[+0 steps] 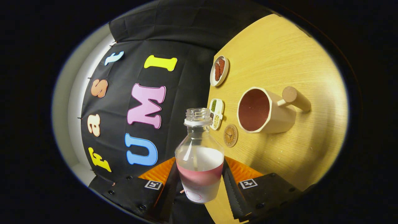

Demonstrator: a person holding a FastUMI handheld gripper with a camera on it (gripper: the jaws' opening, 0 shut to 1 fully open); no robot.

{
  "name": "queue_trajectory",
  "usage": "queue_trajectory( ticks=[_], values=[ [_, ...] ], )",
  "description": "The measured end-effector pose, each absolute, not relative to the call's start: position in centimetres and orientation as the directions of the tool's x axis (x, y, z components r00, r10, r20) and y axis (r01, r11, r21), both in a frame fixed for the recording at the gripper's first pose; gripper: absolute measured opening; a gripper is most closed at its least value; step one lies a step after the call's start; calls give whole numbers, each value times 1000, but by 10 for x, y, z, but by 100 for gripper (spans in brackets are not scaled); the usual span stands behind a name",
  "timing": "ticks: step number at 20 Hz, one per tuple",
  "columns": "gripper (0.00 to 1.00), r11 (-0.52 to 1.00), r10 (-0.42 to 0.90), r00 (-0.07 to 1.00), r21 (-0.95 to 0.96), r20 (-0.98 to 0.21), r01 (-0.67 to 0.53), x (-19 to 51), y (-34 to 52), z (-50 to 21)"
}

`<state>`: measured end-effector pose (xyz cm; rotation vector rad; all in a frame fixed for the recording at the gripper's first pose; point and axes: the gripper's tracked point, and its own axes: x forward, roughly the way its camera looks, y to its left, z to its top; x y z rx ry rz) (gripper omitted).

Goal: Take the bottle from table, then pour the juice into the cup, finally place the bottle on the coaster

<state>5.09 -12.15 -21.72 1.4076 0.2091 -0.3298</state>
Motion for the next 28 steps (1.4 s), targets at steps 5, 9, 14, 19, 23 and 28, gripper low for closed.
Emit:
queue_trajectory(
  ticks=[5, 9, 14, 19, 23, 28],
  values=[
    [74, 74, -85, 936, 934, -342, 348, 53, -115, -223],
    [75, 27, -84, 938, 941, -335, 339, 52, -115, -229],
    [74, -44, -93, 941, 945, -326, 323, 56, -118, -233],
    [75, -110, -104, 950, 952, -296, 285, 66, -125, -228],
    [74, -161, -124, 948, 948, -294, 274, 73, -129, -229],
    [74, -212, -128, 948, 942, -292, 261, 78, -129, -233]
  ],
)
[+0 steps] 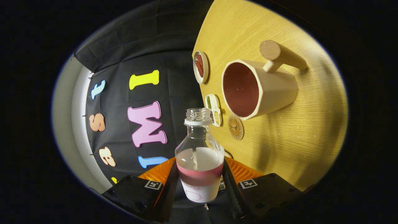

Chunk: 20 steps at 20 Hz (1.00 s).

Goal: Take the bottle from table, then pour the juice into the cup, finally place the bottle on the coaster

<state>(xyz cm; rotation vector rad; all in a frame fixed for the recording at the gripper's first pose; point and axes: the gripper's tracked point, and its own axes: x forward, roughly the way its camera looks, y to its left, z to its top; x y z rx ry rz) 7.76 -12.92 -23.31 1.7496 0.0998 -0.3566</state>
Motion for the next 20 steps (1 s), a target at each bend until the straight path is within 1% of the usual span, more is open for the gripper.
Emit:
queue_trajectory(
  ticks=[11, 20],
  values=[
    [75, -326, -158, 936, 912, -313, 250, 80, -139, -247],
    [75, -418, -119, 942, 877, -313, 238, 79, -141, -244]
  ],
)
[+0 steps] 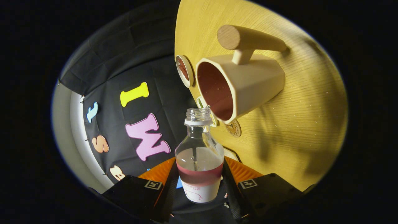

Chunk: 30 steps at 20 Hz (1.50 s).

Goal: Take the bottle from table, then pour the juice into the cup, finally place the bottle on the coaster

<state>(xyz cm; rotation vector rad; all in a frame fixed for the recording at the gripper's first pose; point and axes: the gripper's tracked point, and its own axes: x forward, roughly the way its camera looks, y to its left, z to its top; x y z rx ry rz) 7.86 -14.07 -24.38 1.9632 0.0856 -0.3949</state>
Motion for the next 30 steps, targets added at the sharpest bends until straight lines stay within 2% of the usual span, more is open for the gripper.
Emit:
queue_trajectory(
  ticks=[9, 30],
  values=[
    [74, -500, -27, 948, 825, -318, 263, 71, -134, -237],
    [74, -677, 33, 941, 686, -335, 268, 62, -155, -230]
  ],
)
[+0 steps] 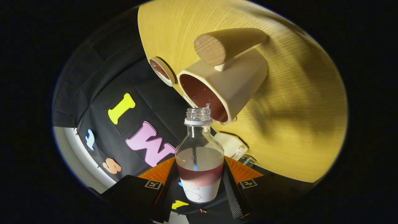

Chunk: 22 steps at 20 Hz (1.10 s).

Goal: Take the bottle from table, then pour the juice into the cup, finally place the bottle on the coaster

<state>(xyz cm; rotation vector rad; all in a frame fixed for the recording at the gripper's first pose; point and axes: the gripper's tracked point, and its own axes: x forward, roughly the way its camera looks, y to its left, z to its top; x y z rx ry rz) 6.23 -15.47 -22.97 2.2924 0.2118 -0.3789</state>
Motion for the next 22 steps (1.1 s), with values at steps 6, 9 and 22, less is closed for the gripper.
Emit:
queue_trajectory(
  ticks=[6, 9, 22],
  values=[
    [75, -700, 57, 935, 654, -349, 287, 63, -160, -222],
    [75, -729, 83, 922, 608, -379, 315, 59, -157, -224],
    [75, -719, 36, 915, 625, -402, 303, 55, -166, -226]
  ],
)
